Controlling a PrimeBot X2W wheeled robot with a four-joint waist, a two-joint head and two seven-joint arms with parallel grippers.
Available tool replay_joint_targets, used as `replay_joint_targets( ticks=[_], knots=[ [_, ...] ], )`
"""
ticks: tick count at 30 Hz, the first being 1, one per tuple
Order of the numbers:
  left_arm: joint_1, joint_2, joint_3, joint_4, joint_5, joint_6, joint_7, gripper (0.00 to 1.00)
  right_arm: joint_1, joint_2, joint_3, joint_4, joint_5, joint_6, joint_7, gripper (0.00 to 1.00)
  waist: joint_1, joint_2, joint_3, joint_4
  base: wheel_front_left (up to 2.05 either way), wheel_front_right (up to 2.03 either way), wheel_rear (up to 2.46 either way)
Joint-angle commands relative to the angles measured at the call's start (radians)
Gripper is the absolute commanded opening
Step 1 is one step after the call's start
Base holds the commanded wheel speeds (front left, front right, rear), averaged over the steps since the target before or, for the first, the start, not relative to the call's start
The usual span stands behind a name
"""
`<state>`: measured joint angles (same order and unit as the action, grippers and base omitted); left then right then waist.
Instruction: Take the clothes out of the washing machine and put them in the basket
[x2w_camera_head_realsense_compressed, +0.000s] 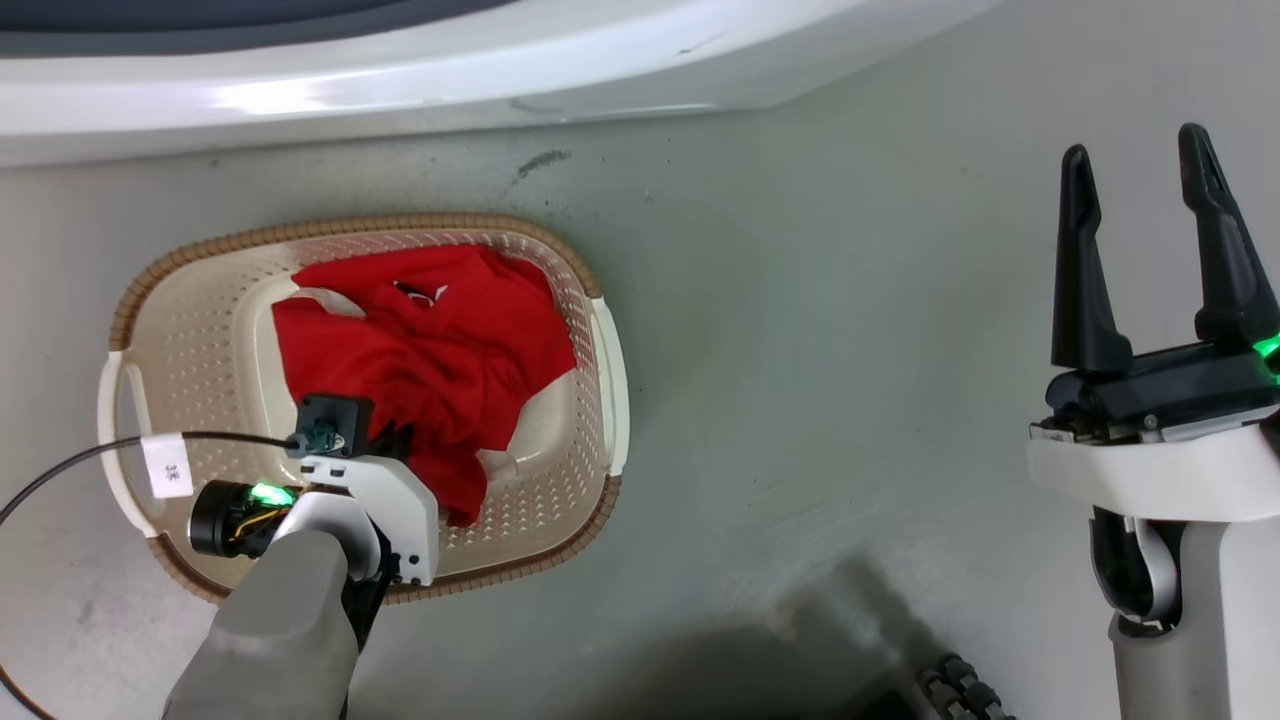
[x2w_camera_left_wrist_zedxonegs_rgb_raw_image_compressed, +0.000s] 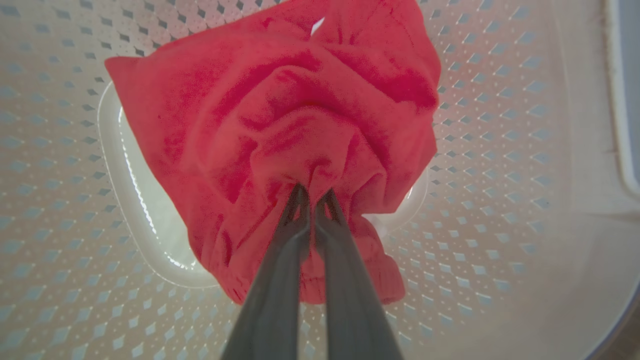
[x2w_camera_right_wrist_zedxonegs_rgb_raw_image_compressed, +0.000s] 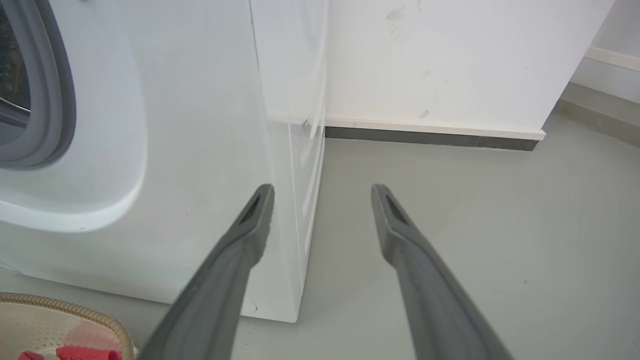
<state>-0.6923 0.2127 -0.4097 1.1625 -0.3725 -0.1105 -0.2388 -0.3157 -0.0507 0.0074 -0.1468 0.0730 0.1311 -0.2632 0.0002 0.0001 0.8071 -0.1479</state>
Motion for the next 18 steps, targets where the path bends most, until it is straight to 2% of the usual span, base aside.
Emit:
replay_joint_targets(
  ticks=[1, 10, 11, 18],
  knots=[
    [-0.026, -0.006, -0.001, 0.033, -0.005, -0.001, 0.009, 0.0, -0.024, 0.001, -0.001, -0.002, 0.008, -0.001, -0.002, 1.0, -0.0002, -0.0001, 0.019, -0.002, 0.0, 0.0, 0.0],
    [-0.078, -0.038, 0.009, 0.108, -0.033, 0.014, 0.057, 0.0, -0.037, 0.001, 0.005, 0.005, 0.014, -0.001, -0.002, 1.0, -0.0002, -0.0001, 0.038, 0.0, 0.0, 0.0, 0.0],
    [-0.077, -0.038, 0.004, 0.111, -0.03, 0.021, 0.052, 1.0, -0.037, 0.001, 0.005, 0.008, 0.016, -0.001, -0.002, 1.0, -0.0002, -0.0001, 0.034, 0.0, 0.0, 0.0, 0.0],
    [-0.056, -0.043, -0.003, 0.118, -0.034, 0.02, 0.019, 1.0, -0.017, 0.001, 0.0, 0.024, 0.009, -0.001, -0.002, 1.0, -0.0002, -0.0001, -0.025, 0.011, 0.0, 0.0, 0.0]
  ],
)
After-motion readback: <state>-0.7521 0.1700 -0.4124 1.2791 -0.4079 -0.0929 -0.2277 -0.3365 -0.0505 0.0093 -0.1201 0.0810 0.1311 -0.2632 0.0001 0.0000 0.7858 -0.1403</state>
